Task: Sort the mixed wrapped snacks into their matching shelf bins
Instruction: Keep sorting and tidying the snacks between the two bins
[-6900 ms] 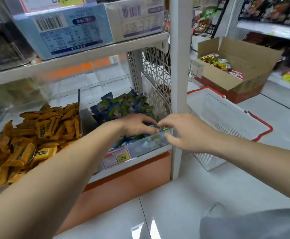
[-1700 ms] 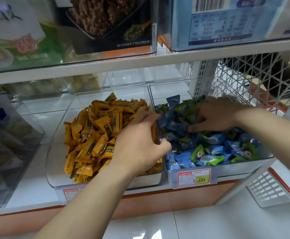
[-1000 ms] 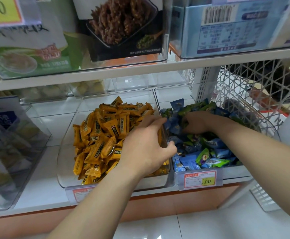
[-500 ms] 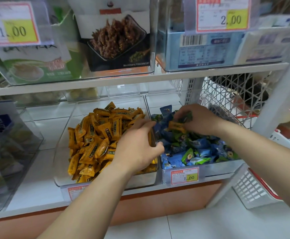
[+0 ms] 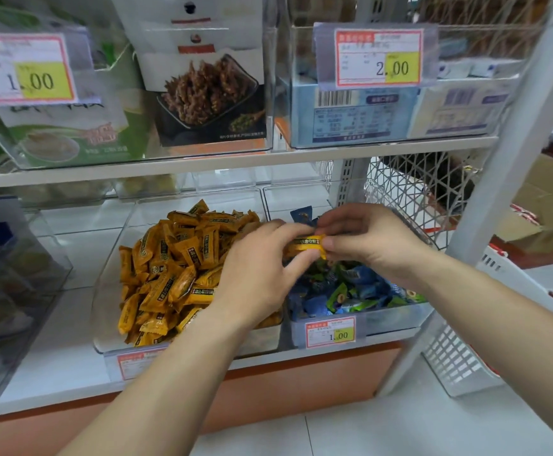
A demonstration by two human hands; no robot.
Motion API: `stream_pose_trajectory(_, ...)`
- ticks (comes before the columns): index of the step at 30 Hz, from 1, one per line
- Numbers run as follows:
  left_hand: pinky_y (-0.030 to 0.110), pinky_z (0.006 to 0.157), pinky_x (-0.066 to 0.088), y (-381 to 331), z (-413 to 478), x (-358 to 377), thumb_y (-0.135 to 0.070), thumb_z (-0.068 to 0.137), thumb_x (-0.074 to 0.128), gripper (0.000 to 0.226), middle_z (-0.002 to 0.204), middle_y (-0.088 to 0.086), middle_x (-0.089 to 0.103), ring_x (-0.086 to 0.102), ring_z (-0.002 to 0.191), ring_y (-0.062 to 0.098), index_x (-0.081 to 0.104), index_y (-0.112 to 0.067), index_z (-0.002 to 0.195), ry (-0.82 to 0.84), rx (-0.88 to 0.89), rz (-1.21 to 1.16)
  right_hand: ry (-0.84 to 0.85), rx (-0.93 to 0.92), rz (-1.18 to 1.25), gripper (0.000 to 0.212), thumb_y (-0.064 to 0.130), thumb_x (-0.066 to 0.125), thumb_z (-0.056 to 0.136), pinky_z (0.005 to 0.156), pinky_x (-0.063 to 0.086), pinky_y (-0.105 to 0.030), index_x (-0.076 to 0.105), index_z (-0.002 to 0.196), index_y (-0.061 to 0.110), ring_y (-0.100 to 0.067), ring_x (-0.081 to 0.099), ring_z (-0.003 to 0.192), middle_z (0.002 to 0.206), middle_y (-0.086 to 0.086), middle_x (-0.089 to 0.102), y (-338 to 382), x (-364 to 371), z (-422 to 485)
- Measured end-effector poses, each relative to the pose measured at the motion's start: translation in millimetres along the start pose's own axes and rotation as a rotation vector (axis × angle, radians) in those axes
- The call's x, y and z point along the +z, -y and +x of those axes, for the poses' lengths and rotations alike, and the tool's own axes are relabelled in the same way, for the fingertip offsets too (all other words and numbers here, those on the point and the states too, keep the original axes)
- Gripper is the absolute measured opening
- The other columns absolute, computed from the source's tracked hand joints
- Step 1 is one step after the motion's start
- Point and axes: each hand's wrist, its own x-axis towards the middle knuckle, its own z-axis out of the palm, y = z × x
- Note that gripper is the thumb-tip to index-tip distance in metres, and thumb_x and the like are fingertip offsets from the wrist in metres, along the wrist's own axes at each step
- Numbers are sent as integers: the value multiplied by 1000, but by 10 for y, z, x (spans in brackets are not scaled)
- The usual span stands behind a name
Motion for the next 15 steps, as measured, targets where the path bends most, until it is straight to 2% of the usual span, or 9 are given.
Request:
stream_pose_trajectory(1,36,77,52,7,8,-29,-54,90,60,34,103,-12,68,60,94,11,66,-34,117,-41,-31,12,-40,-7,-12,20,-2,74,84,68,61,-30,71,98,11,-26,75,85,91,-10,76,5,11,5)
stream_pose_trajectory(3,34,75,52,125,16,-104,-53,89,61,32,100,-10,70,64,92,15,68,-33,114,-104,-169,98,-181,-14,-193,11,10,73,89,68,61,-31,72,98,17,-22,74,82,90,-5,75,-21,-44,39)
stream_pose_trajectory(5,41,90,50,313,-3,-170,-48,90,62,37,118,-3,67,60,111,25,65,-31,123,-108,-332,258,-315,-21,-443,7,17,71,91,65,51,-23,72,96,21,-10,69,77,90,2,73,-82,-189,101)
stream_pose_trajectory(7,47,105,41,420,-27,-193,-44,90,63,49,138,4,55,47,129,31,58,-26,134,-109,-400,330,-352,13,-622,10,19,69,92,65,43,-17,71,101,21,-12,65,89,101,2,71,-154,-359,195)
stream_pose_trajectory(8,46,106,40,412,-27,-183,-45,89,63,52,140,5,53,44,131,31,56,-24,136,-119,-384,312,-340,52,-694,13,22,68,93,66,42,-16,69,106,22,-15,64,95,107,1,70,-193,-424,259)
stream_pose_trajectory(10,40,98,46,321,-8,-100,-49,88,62,54,137,3,54,48,127,27,56,-24,135,-91,-289,246,-280,139,-851,26,29,67,92,71,43,-19,65,118,24,-19,61,105,122,1,66,-279,-509,404)
stream_pose_trajectory(13,34,91,49,212,-24,98,-57,87,57,60,140,-3,51,51,124,20,51,-26,138,39,-174,205,-121,193,-1098,60,46,66,90,96,42,-30,49,143,24,-26,52,127,147,-3,48,-427,-583,659)
stream_pose_trajectory(15,32,94,49,219,-46,186,-57,87,57,63,146,-6,45,51,126,17,46,-27,142,97,-170,188,-27,243,-1142,84,63,64,85,109,35,-37,33,153,26,-29,42,138,159,-5,31,-512,-618,827)
